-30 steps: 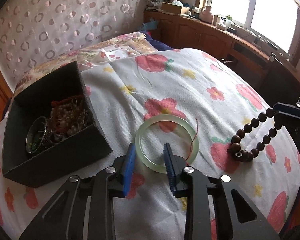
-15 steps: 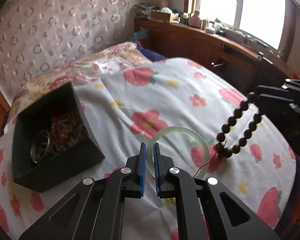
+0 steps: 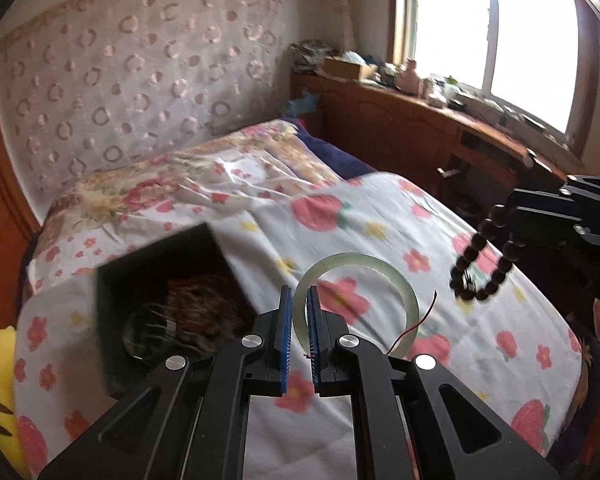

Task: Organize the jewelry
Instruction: 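Carry both items over the black box and open both grippers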

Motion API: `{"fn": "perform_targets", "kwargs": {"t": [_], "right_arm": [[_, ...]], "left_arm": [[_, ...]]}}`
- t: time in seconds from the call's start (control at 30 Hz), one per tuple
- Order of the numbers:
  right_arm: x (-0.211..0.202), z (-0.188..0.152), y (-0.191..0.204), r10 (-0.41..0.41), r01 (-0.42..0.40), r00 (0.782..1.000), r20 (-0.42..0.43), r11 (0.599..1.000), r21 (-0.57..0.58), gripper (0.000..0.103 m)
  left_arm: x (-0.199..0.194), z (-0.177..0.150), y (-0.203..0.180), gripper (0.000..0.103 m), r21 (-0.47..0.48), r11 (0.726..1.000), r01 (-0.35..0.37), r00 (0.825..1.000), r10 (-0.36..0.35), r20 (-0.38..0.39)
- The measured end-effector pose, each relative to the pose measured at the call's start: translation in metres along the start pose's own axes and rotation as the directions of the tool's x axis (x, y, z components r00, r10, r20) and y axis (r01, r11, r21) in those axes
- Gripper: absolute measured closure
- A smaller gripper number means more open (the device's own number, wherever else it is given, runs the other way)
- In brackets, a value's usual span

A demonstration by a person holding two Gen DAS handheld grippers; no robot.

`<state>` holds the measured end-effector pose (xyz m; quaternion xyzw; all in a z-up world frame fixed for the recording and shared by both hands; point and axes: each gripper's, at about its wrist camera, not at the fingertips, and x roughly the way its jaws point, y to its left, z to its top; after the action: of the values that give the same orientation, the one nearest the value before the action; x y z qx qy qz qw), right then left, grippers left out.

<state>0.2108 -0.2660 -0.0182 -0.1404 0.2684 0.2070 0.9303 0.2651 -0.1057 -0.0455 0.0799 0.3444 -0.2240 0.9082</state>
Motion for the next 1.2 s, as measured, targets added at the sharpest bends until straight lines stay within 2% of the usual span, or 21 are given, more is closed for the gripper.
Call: {"fn": "perform_targets", "kwargs": {"t": [0.27, 0.47, 0.67, 0.73, 0.9, 0.93, 1.07, 1.1, 1.2], "right_arm": [[0.013, 0.061, 0.017, 0.041, -0.036, 0.996, 0.075, 0.997, -0.063, 0.088], [0.036, 0.094, 0.032, 0.070, -0.059, 0.993, 0.091, 0.992, -0.111, 0.088], [0.067, 0.117, 0.046, 0.099, -0.088, 0.992, 0.078, 0.988, -0.130, 0.088], [0.081, 0.121, 0.049, 0.138, -0.131, 0.989, 0.055, 0.984, -0.119, 0.088], [0.113, 0.124, 0.059, 0.161, -0.159, 0.987, 0.009, 0.981, -0.112, 0.088], [0.117, 0.125, 0.060, 0.162, -0.160, 0.987, 0.005, 0.981, -0.113, 0.088], [0.136, 0.124, 0.069, 0.174, -0.175, 0.985, -0.017, 0.978, -0.110, 0.088], [0.142, 0.124, 0.072, 0.175, -0.177, 0.984, -0.025, 0.977, -0.116, 0.088], [0.149, 0.120, 0.075, 0.177, -0.180, 0.983, -0.036, 0.976, -0.123, 0.088]], "left_arm": [[-0.014, 0.015, 0.056, 0.096, -0.065, 0.994, -0.090, 0.995, 0.092, 0.039], [-0.008, 0.010, 0.093, 0.096, -0.106, 0.986, -0.129, 0.991, 0.132, 0.018], [0.003, -0.002, 0.113, 0.095, -0.149, 0.980, -0.129, 0.992, 0.129, -0.012], [0.006, -0.003, 0.117, 0.094, -0.164, 0.979, -0.119, 0.993, 0.118, -0.013], [-0.002, -0.006, 0.127, 0.094, -0.202, 0.974, -0.107, 0.994, 0.112, 0.014], [-0.006, -0.006, 0.128, 0.093, -0.207, 0.973, -0.106, 0.993, 0.112, 0.020], [-0.023, -0.008, 0.134, 0.072, -0.220, 0.968, -0.122, 0.989, 0.136, 0.051], [-0.027, -0.009, 0.134, 0.071, -0.219, 0.968, -0.125, 0.988, 0.141, 0.056], [-0.041, -0.013, 0.136, 0.058, -0.212, 0.966, -0.151, 0.983, 0.170, 0.074]]}}
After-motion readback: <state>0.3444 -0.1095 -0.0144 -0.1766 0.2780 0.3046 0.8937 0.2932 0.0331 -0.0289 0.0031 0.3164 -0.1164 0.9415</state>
